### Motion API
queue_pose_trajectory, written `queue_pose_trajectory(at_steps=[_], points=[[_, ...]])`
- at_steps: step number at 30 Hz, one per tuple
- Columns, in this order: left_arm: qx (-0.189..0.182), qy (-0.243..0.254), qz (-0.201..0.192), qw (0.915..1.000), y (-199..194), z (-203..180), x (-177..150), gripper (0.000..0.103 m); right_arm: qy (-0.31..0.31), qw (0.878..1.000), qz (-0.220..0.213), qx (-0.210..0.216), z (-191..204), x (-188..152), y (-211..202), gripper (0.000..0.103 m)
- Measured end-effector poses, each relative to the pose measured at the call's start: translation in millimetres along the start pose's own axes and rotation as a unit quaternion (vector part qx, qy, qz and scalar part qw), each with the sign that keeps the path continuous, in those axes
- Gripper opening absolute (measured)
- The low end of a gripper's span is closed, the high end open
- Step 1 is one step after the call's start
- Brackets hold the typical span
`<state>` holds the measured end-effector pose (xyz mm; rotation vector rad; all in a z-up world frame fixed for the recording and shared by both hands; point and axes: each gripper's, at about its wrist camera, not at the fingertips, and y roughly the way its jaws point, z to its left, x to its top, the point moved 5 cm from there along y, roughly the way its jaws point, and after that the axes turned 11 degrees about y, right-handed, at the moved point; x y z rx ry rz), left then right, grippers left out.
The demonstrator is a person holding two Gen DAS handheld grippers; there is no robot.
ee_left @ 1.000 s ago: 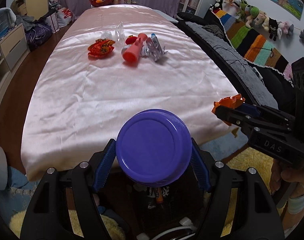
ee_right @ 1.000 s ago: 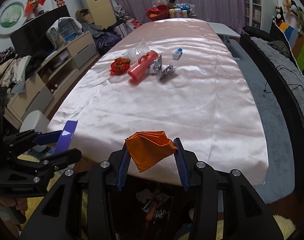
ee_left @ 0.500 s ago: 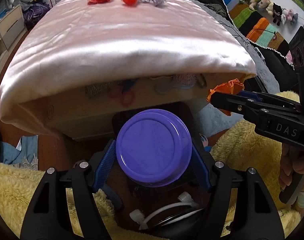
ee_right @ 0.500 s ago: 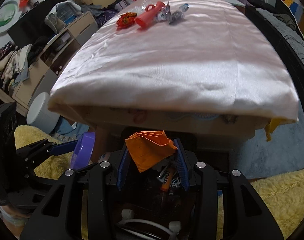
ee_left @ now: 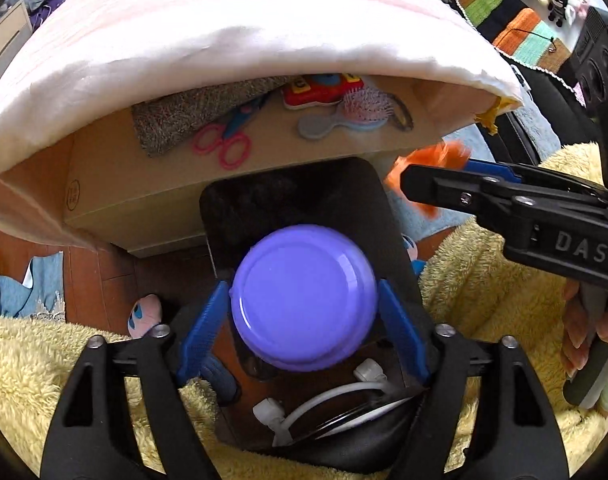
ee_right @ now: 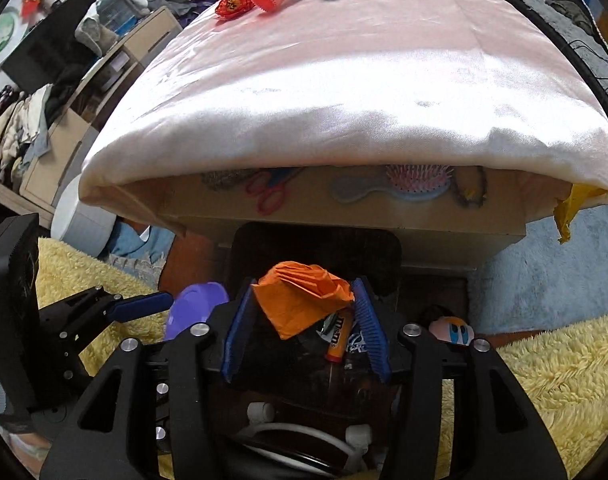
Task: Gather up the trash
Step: 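Lower the orange paper and purple lid into the black bin and open both tools, then grasp the silver foil wrappers with the right tool while the left tool grasps the pink funnel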
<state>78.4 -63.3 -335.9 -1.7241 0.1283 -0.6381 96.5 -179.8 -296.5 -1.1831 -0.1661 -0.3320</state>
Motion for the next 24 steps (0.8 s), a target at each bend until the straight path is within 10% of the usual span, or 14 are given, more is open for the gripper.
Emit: queue_pose_trajectory(at_steps=[24], points=[[0.076, -0.021, -0.108, 0.9910, -94, 69, 95, 0.093, 0.003, 0.993, -0.121, -0.004, -10, 116, -67, 0.073]])
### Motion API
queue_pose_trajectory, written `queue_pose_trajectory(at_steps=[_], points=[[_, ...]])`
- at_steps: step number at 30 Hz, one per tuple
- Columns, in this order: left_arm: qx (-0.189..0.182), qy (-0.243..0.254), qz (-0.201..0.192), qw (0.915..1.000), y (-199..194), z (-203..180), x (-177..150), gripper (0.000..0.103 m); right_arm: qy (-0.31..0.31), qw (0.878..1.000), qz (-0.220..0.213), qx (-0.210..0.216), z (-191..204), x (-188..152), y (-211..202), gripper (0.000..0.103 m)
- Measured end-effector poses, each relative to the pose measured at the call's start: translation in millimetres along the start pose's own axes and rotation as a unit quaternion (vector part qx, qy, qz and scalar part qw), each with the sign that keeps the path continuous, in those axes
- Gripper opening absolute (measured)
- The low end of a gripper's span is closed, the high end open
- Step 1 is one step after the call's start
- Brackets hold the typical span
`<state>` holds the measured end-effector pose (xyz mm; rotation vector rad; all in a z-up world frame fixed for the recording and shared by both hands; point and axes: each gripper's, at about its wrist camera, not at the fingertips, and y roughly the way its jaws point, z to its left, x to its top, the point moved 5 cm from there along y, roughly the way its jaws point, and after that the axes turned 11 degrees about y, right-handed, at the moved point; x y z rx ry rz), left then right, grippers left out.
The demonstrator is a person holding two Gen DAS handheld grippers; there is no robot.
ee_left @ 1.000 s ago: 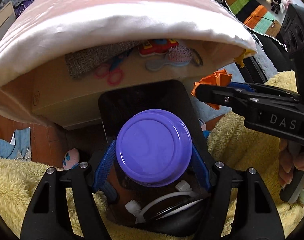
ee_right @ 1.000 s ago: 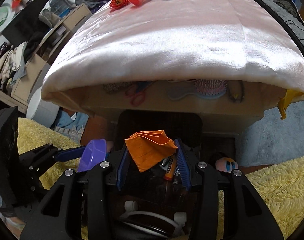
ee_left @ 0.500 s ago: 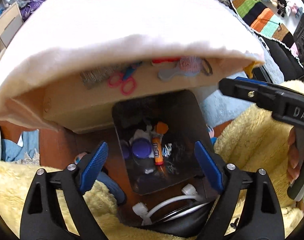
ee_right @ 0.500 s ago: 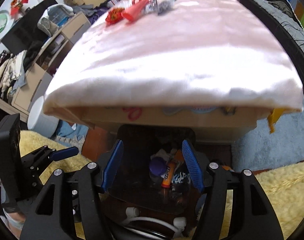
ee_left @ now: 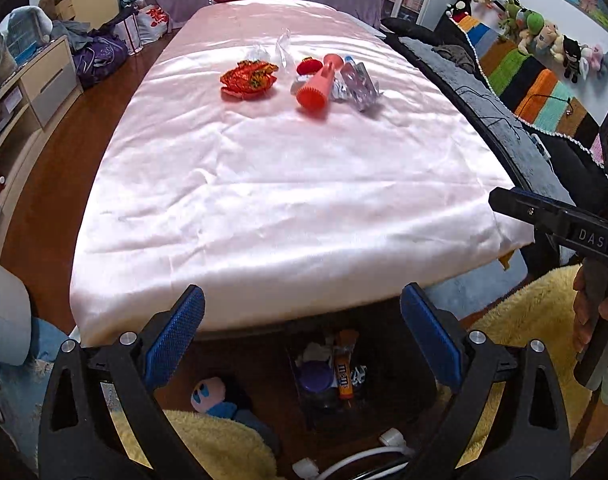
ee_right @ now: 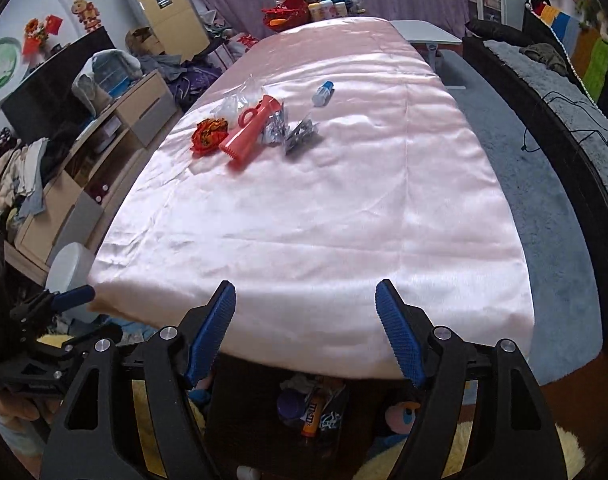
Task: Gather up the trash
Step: 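Grasp the silver foil wrappers with the right tool while the left tool grasps the pink funnel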
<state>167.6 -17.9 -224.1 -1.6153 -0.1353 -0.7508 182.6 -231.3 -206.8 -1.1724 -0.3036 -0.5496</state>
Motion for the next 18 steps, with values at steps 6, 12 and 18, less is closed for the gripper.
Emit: queue_pose_trajectory(at_steps=[6, 12, 18], points=[[0.017, -0.001, -0.014, 0.9997, 9, 21, 42, 0.093, -0.017, 1.000, -0.007, -0.006, 11, 35, 22, 0.073], [0.018, 0.019, -0.021, 0.9994, 34, 23, 83, 0.093, -0.014, 1.000, -0.005, 0.013, 26, 73, 53, 0.058], [0.004, 0.034, -0.007, 0.9994, 65, 19, 108, 0.093, -0.003, 0.999, 0.028, 0.027, 36, 104, 99, 0.045]])
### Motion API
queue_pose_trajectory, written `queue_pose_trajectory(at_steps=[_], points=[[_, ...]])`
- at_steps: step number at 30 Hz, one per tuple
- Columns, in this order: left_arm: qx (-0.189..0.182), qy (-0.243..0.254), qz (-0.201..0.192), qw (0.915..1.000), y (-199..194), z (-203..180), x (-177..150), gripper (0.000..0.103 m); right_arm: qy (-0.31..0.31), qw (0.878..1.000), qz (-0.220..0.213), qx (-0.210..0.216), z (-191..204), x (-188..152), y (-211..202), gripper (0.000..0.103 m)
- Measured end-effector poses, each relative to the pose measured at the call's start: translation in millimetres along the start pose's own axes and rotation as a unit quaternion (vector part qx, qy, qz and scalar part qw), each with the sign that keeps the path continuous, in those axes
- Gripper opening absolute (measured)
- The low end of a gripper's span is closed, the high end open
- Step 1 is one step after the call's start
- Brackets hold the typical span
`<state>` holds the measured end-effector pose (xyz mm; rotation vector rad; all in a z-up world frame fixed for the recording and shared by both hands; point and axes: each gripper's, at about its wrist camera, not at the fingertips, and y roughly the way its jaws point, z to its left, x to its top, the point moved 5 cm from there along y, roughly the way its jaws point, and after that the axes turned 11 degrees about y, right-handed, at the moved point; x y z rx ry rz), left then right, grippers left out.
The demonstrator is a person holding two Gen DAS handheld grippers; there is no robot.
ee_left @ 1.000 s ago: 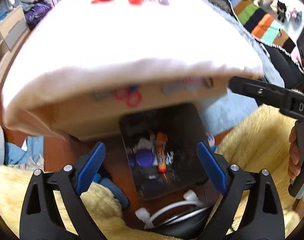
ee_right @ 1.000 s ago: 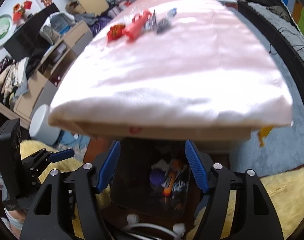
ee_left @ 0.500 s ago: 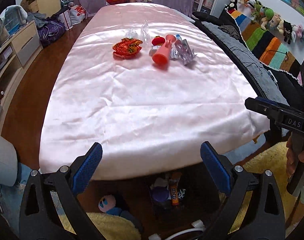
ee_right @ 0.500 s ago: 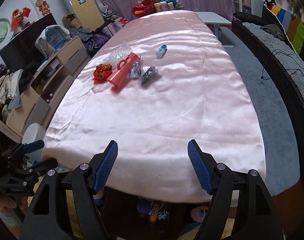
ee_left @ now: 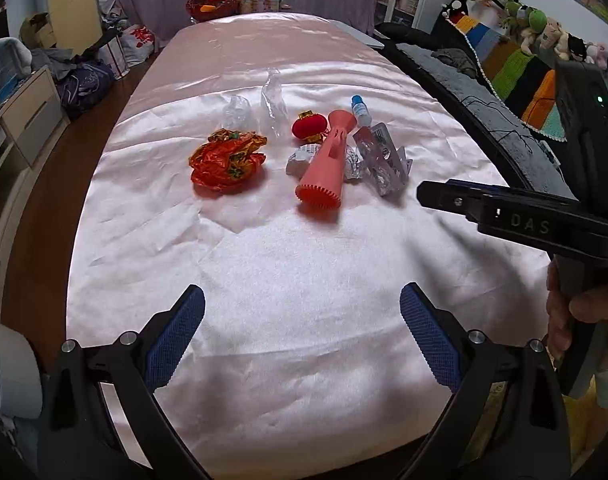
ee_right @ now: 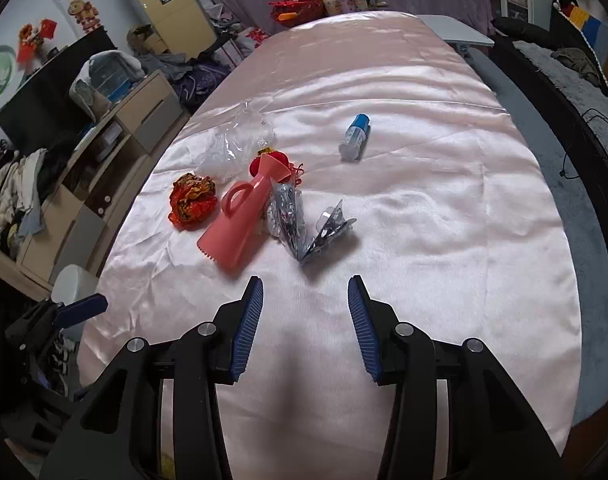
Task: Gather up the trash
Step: 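Grasp the silver foil wrappers with the right tool while the left tool grasps the pink funnel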
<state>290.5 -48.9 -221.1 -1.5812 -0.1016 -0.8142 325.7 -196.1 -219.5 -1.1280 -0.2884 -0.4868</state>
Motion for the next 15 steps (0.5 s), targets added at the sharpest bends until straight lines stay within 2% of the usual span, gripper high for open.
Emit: queue_pose_trajectory(at_steps=[6, 10, 15], points=[[0.006, 0.012, 0.022, 0.9997, 31, 6, 19, 0.093, 0.001, 1.000, 0.023, -0.009, 2, 15, 30, 0.047], [0.003, 0.021, 0.024, 0.9995, 44, 6, 32, 0.093, 0.005, 0.999, 0.031, -0.015, -3, 22, 42, 0.057], [-0.005, 0.030, 0.027, 0.9992, 60, 2, 47, 0.093, 0.001, 1.000, 0.026, -0.013, -6, 34, 48, 0.056]])
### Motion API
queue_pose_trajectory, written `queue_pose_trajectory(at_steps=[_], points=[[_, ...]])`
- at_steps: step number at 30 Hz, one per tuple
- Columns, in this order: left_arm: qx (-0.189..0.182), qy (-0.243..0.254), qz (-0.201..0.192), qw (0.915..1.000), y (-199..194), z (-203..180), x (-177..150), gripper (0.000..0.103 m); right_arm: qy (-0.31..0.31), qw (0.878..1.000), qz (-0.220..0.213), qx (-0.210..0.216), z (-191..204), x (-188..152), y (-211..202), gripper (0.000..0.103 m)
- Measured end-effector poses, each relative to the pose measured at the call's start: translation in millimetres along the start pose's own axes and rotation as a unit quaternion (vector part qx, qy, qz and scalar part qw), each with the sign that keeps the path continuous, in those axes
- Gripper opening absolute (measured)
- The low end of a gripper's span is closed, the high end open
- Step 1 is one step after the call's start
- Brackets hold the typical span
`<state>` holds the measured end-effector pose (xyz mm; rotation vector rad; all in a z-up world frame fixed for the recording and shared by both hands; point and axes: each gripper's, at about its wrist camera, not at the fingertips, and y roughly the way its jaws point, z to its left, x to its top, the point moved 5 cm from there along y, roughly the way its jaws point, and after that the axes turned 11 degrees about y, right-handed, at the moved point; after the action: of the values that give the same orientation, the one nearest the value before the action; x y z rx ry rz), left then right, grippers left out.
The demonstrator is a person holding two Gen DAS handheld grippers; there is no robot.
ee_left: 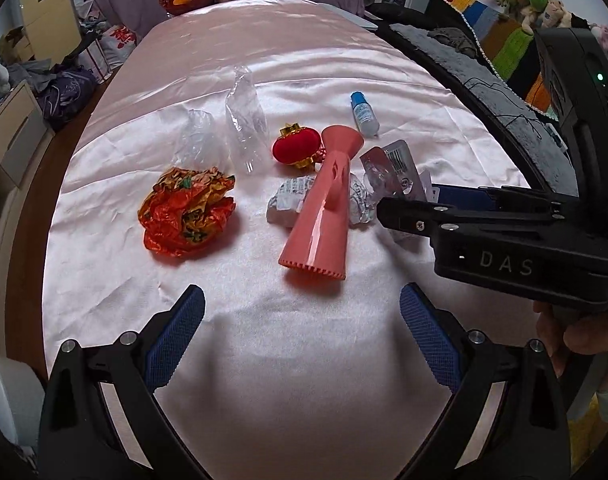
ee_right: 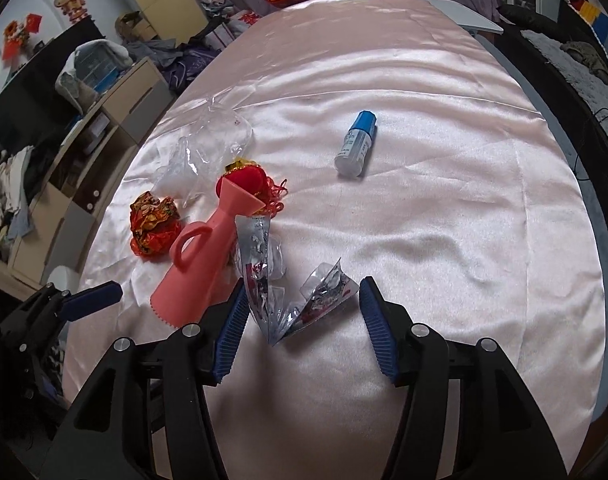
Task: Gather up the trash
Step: 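Grasp the silver foil wrappers with the right tool while the left tool grasps the pink funnel, then lower the foil wrappers and pink funnel into the black bin and open both tools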
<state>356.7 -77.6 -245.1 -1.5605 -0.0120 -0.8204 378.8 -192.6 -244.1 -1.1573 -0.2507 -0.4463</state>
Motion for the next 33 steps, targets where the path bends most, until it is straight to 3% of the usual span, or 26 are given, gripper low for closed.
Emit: queue_pose_trajectory(at_steps=[1, 5, 8, 14, 22, 33], points=[[-0.002, 0.001, 0.000, 1.0000, 3, -1, 3, 0.093, -0.001, 1.000, -0.002, 0.000, -1, 2, 0, 0.051], [-0.012, 0.001, -0.003, 0.9999, 11, -2, 14, 0.088, 0.005, 1.000, -0.013, 0.001, -9, 9, -2, 0.048], [-0.017, -0.001, -0.004, 0.9999, 18, -1, 22, 0.079, 0.005, 1.000, -0.021, -0.003, -16, 13, -7, 0.047], [-0.028, 0.000, 0.004, 0.9996, 29, 0, 22, 0.037, 0.009, 0.999, -0.036, -0.009, -27, 16, -17, 0.047], [-0.031, 0.002, 0.004, 0.9995, 8, -6, 5, 0.035, 0.007, 0.999, -0.034, -0.008, -25, -1, -27, 0.047], [-0.043, -0.013, -0.020, 0.9988, -57, -34, -48, 0.035, -0.001, 0.999, -0.037, -0.002, -6, -61, -71, 0.047]])
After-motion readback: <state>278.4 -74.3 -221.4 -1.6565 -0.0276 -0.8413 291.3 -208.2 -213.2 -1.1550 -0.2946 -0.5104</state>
